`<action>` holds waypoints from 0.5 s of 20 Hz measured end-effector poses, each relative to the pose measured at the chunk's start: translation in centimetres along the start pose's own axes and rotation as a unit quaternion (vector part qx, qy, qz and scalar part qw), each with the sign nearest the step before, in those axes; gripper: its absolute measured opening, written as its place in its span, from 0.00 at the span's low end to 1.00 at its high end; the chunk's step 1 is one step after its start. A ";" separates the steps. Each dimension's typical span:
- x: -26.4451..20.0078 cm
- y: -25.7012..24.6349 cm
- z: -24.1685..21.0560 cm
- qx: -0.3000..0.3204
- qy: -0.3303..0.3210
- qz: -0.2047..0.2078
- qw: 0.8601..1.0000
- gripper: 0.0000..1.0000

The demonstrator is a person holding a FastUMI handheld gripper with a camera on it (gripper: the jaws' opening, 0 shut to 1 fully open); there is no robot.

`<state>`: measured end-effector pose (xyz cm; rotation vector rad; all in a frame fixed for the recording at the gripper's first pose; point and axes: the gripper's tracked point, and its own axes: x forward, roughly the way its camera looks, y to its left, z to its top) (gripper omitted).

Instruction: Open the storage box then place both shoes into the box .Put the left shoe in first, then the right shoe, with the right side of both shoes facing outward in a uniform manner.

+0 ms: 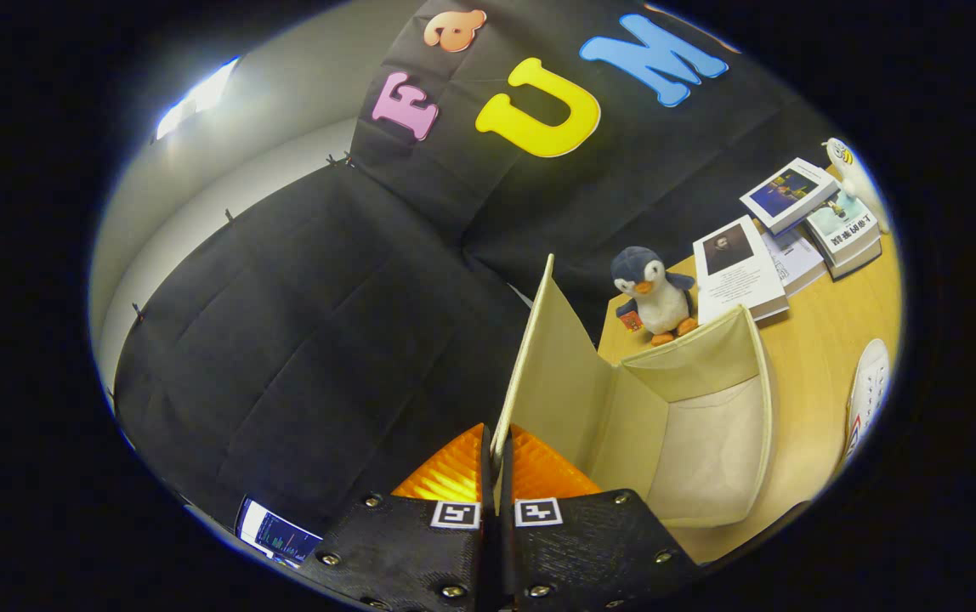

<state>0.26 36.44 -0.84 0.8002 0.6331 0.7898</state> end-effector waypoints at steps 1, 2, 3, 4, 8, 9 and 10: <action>0.7 0.7 -0.3 -0.006 0.004 0.003 1.000 0.01; 1.5 1.4 -0.7 -0.011 0.007 0.005 1.000 0.01; 2.3 1.9 -1.0 -0.016 0.010 0.007 1.000 0.01; 3.1 2.6 -1.4 -0.021 0.014 0.009 1.000 0.01; 6.1 4.3 -3.2 -0.061 0.034 0.016 0.997 0.11; 6.8 4.9 -3.8 -0.071 0.045 0.023 0.996 0.11; 7.3 5.1 -4.4 -0.087 0.051 0.020 0.995 0.19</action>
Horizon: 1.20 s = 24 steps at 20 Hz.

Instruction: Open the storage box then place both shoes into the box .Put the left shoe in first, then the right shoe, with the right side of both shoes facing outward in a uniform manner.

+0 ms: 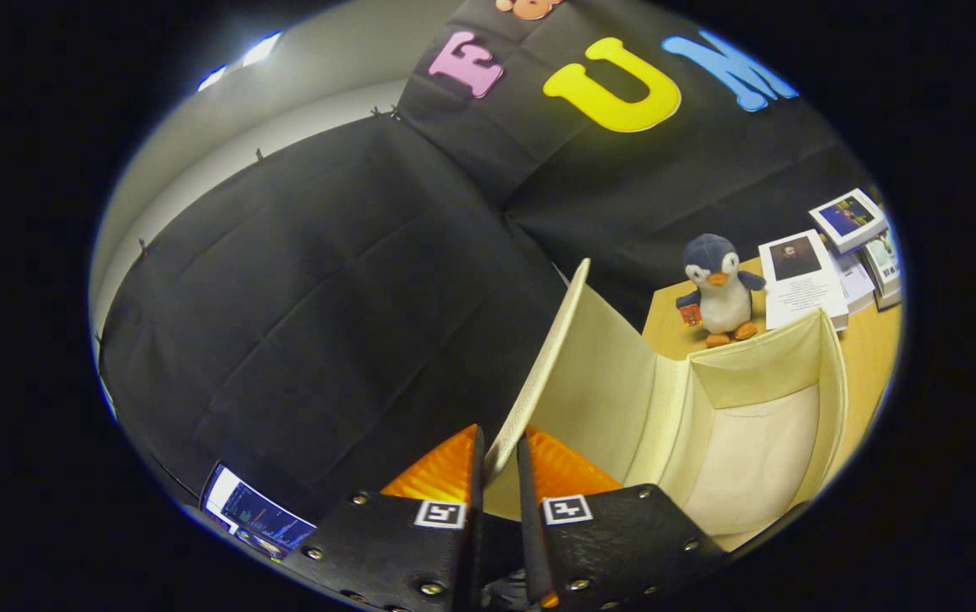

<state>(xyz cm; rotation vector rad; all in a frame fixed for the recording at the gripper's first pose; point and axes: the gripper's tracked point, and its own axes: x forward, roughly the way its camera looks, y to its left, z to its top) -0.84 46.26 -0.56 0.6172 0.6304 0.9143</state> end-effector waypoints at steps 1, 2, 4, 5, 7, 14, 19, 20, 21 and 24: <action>0.6 -0.2 -0.1 -0.018 0.001 -0.006 1.000 0.30; 1.0 -0.1 -0.2 -0.035 0.002 -0.009 0.999 0.56; 1.2 -0.4 -0.1 -0.061 0.001 -0.016 0.998 0.78; 0.9 -0.8 0.2 -0.070 -0.002 -0.022 0.997 0.93; 0.3 -1.8 0.7 -0.086 -0.008 -0.038 0.996 0.97; -6.5 -9.2 4.5 -0.126 -0.044 -0.139 0.981 0.97; -12.2 -15.7 6.6 -0.128 -0.063 -0.216 0.966 0.97; -13.3 -17.0 6.8 -0.126 -0.065 -0.230 0.963 0.97; -14.3 -18.1 7.1 -0.126 -0.067 -0.243 0.960 0.97; -17.0 -21.7 7.1 -0.122 -0.065 -0.277 0.951 0.97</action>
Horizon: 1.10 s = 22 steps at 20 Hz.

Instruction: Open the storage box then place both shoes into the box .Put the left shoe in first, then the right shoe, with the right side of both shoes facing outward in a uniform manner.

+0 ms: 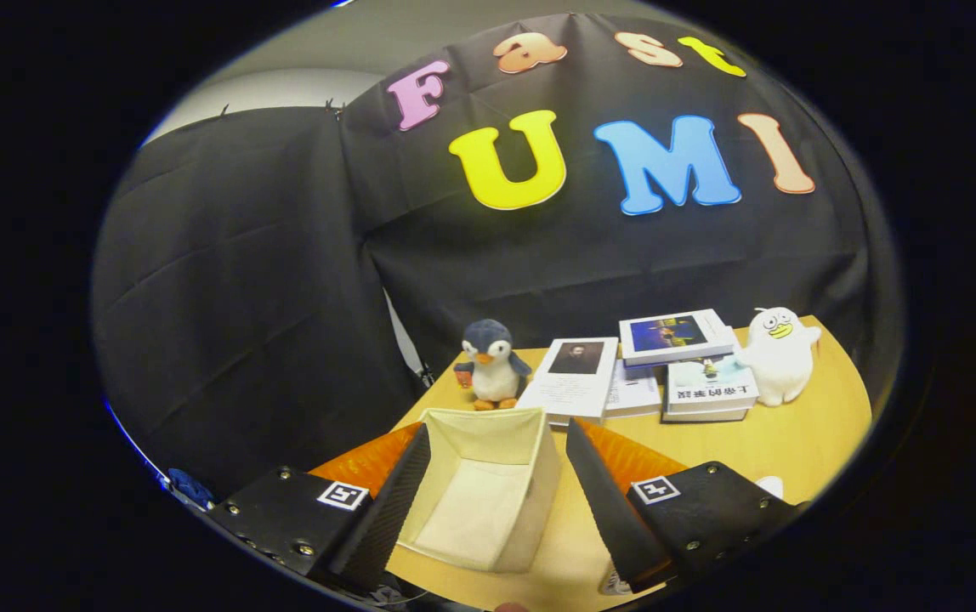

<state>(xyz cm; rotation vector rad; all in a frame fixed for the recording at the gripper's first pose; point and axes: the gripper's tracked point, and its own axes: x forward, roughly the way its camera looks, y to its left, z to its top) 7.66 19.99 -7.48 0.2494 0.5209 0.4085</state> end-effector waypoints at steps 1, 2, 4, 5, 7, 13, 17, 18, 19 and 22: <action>-0.1 -1.4 -0.3 0.001 0.004 -0.010 1.000 0.97; -0.2 -2.7 -1.0 0.003 0.010 -0.021 1.000 0.97; -0.2 -5.3 -2.6 0.005 0.026 -0.042 0.999 0.97; -0.1 -6.6 -3.4 0.005 0.035 -0.054 0.998 0.97; -0.5 -9.0 -5.3 0.007 0.055 -0.072 0.996 0.97; 0.2 -14.1 -10.1 0.048 0.113 -0.091 0.988 0.98; 0.6 -16.0 -13.3 0.093 0.150 -0.092 0.980 0.98; 0.2 -16.7 -14.3 0.105 0.159 -0.096 0.977 0.98; 0.3 -17.1 -15.1 0.115 0.170 -0.098 0.974 0.98; 0.1 -18.6 -17.9 0.134 0.199 -0.110 0.965 0.97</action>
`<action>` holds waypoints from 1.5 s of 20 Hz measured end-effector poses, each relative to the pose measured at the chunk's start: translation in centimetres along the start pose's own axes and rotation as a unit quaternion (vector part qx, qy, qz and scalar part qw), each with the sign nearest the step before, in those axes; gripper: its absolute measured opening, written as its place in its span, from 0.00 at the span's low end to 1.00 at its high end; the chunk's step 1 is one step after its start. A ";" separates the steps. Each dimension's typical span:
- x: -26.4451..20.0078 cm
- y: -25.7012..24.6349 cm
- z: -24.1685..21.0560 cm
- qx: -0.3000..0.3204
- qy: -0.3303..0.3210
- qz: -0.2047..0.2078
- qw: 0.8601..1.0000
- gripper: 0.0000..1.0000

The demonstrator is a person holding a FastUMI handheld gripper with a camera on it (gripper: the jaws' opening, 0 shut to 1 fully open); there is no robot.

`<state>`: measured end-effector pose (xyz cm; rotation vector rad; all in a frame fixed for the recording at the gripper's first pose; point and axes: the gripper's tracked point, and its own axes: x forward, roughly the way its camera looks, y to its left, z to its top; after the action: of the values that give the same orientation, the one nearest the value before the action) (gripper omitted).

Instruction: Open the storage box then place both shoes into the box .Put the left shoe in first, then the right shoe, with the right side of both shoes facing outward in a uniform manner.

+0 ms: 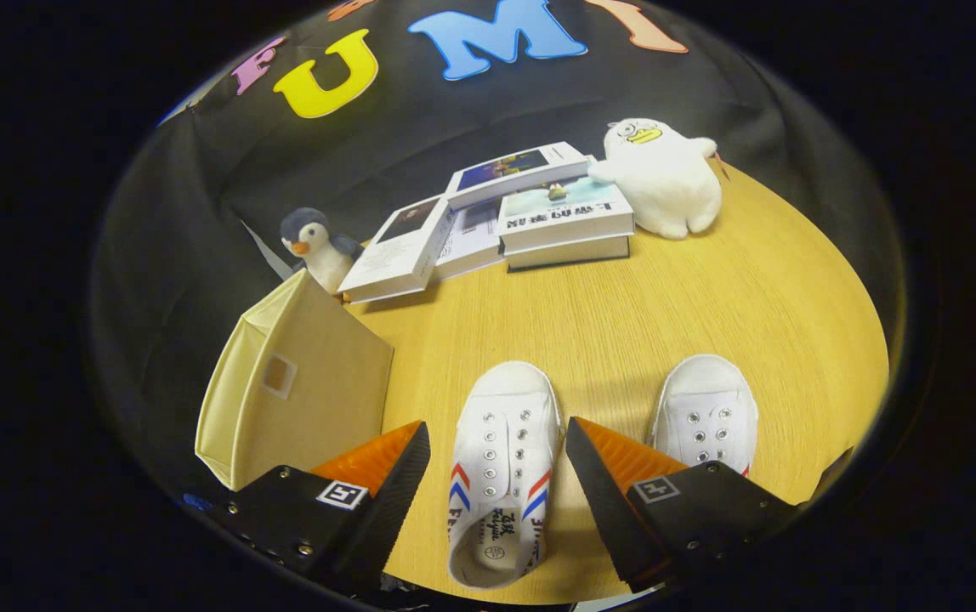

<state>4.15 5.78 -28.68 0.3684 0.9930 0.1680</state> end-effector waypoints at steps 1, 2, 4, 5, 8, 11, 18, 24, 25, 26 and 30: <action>0.4 -0.4 -0.6 0.005 0.009 -0.003 1.000 0.97; 0.6 -0.8 -1.3 0.012 0.018 -0.006 1.000 0.97; 1.3 -1.4 -2.3 0.028 0.035 -0.009 0.999 0.97; 1.5 -1.6 -2.8 0.036 0.043 -0.009 0.998 0.97; 2.0 -2.3 -4.0 0.049 0.061 -0.018 0.997 0.95; 2.2 -2.9 -5.1 0.067 0.077 -0.029 0.994 0.74; 3.1 -1.8 -5.4 0.121 0.091 -0.012 0.988 0.26; 1.8 -1.6 -5.5 0.149 0.106 -0.033 0.983 0.01; 1.4 -1.3 -5.3 0.152 0.105 -0.031 0.982 0.01; 0.9 -0.9 -4.9 0.149 0.102 -0.026 0.983 0.01; -1.5 1.6 -1.6 0.150 0.076 0.000 0.986 0.01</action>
<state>2.05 7.15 -27.63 0.6377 1.1724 0.0457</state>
